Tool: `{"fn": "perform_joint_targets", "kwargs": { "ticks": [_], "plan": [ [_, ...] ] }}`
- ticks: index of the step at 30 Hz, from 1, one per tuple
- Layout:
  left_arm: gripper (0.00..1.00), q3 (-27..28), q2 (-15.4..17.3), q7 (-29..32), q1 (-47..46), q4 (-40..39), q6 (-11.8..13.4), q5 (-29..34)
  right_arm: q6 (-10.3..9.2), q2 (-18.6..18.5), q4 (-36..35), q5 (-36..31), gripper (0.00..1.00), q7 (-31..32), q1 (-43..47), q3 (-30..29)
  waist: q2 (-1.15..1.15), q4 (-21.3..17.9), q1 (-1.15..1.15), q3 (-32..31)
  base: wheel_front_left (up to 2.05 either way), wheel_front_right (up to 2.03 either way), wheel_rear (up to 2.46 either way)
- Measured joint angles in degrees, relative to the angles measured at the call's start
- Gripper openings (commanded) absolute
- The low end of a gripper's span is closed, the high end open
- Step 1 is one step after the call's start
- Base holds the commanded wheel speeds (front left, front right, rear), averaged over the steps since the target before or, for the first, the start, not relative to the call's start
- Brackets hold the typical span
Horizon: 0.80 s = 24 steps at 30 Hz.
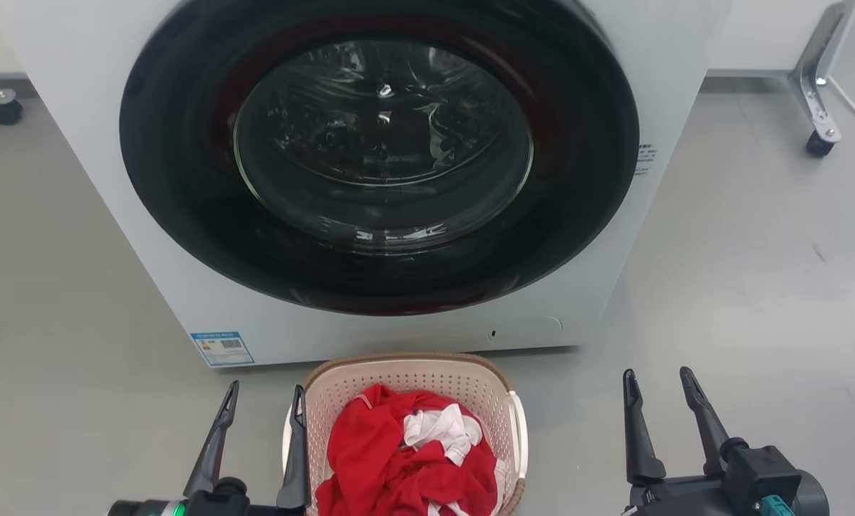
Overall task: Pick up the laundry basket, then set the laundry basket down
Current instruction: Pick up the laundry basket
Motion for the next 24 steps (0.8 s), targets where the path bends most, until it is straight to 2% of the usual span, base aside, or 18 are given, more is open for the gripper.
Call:
{"fn": "perform_joint_targets", "kwargs": {
  "ticks": [11,24],
  "plan": [
    [1.0,-0.09,-0.07,-0.01,-7.26,4.33,-0.08,-1.48,1.08,-0.13,2.64,-0.07,1.0,-0.26,-6.13,-1.04,0.0,0.53,0.02,6.9,0.0,0.0,0.0],
    [1.0,0.59,-0.48,-0.07,-17.03,16.42,-0.65,-4.8,2.1,-0.79,10.14,-0.08,1.0,-0.4,-14.25,-2.07,0.0,1.99,0.02,17.42,0.0,0.0,0.0]
  ]
}}
